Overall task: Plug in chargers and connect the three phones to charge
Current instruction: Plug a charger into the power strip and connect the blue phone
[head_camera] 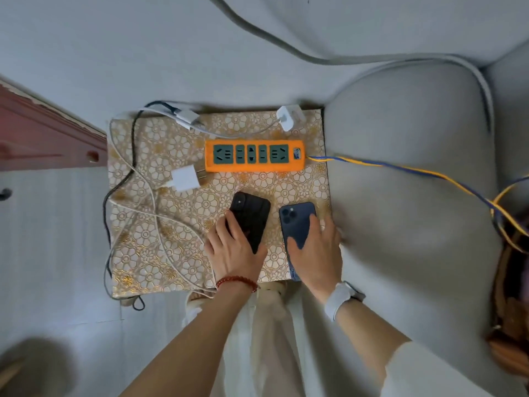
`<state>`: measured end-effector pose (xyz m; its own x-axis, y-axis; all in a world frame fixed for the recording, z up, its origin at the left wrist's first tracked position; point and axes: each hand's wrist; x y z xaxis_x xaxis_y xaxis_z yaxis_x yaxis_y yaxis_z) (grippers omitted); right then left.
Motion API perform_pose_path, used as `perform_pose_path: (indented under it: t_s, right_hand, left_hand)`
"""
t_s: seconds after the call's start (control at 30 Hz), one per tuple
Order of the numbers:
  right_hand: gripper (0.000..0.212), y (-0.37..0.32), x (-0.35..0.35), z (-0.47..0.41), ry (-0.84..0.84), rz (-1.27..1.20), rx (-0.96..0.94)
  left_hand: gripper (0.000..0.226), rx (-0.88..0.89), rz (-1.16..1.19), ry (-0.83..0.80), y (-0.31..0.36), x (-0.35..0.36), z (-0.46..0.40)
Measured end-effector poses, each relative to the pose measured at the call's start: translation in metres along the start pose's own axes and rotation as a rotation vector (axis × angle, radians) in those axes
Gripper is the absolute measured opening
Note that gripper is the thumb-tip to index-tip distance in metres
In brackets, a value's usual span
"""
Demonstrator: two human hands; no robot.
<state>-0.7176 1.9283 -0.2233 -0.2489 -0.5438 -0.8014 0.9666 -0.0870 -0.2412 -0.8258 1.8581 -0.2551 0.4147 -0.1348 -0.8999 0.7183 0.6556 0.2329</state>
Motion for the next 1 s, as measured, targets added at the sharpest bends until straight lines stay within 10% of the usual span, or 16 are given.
perform_pose_path:
  t_s: [0.2,0.47,0.63,0.73,1.0]
  right_hand:
    - [0.046,-0.044,-0.044,-0.07,0.179,-0.066,-0.412]
    - [0.078,-0.098,-0.069,-0.152,0.091,0.403,-0.575]
    - [0.053,-0.107,-0.069,-0.169,0.078,0.497,-0.622]
    - [0.039,-0.108,-0.074,-0.161,0.134,0.366,-0.659]
    - [0.048,-0.079,-0.073,-0.117,-0.152,-0.224,-0.556]
  left_hand:
    - [0.072,-0.003,0.096,-0.039,-0.006,-0.017,-0.01]
    - [0.068,0.203,0.04,0.508,-0.014,-0.081,-0.058]
    - [0.052,0.314,-0.157,0.378,-0.016,-0.111,-0.09]
    - [0.011,0.362,-0.157,0.459,-0.026,-0.115,-0.09]
    - [0.019,0.4,0.081,0.58,-0.032,-0.114,-0.043]
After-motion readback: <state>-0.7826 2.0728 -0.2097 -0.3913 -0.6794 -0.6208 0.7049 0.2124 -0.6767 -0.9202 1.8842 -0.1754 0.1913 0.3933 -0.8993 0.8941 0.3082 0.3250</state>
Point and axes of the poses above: each hand's wrist, its own z-axis away from the middle knuckle, its own x-axis out of the palm, y = z × x, and after that the axes turned 8 degrees about x, right-handed
